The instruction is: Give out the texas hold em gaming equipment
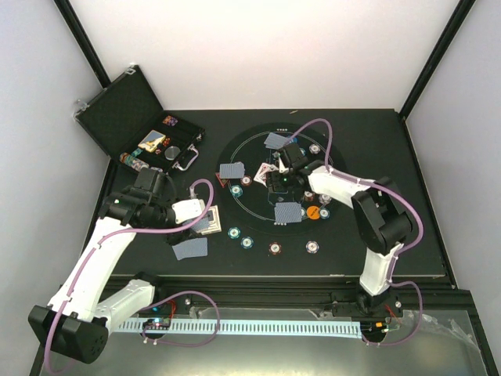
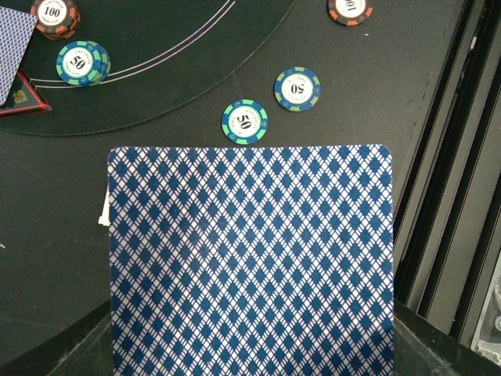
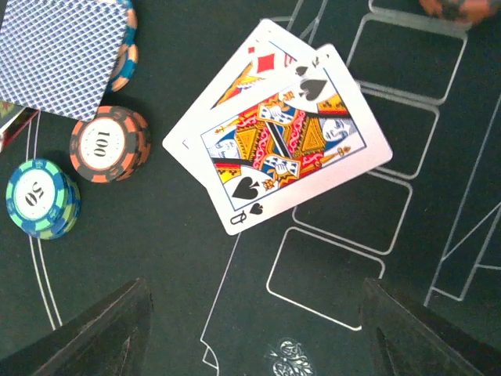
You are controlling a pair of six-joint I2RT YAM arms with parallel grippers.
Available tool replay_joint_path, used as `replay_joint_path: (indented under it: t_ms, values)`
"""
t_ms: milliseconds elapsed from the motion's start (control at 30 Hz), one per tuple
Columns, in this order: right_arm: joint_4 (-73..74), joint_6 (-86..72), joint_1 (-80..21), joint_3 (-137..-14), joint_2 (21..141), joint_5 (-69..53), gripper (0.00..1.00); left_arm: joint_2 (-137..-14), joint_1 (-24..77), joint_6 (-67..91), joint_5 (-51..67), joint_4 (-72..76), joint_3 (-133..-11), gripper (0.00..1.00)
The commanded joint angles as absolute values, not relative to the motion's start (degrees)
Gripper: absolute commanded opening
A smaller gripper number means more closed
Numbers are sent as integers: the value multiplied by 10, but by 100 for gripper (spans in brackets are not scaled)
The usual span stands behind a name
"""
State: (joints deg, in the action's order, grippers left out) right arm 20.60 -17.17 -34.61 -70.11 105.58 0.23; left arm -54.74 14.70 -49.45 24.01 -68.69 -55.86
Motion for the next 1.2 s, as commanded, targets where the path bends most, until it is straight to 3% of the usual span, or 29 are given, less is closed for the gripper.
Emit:
replay_joint_path:
  t_ms: [0,233,667,1167]
  values:
    - [160,-297,-314,-691,1081,-166,75,-542,147,-500,246,-698,-585,1]
    - [152,-338,-279,-727,1131,-206,71,-543,147,-503,242,-696,-581,1]
    - [192,-342,-241,-805,1214,-167,68,-548,147,-508,240,-691,-577,2]
    - [258,-309,-235,-896,1241,-157,67,-547,147,-510,243,-688,-578,2]
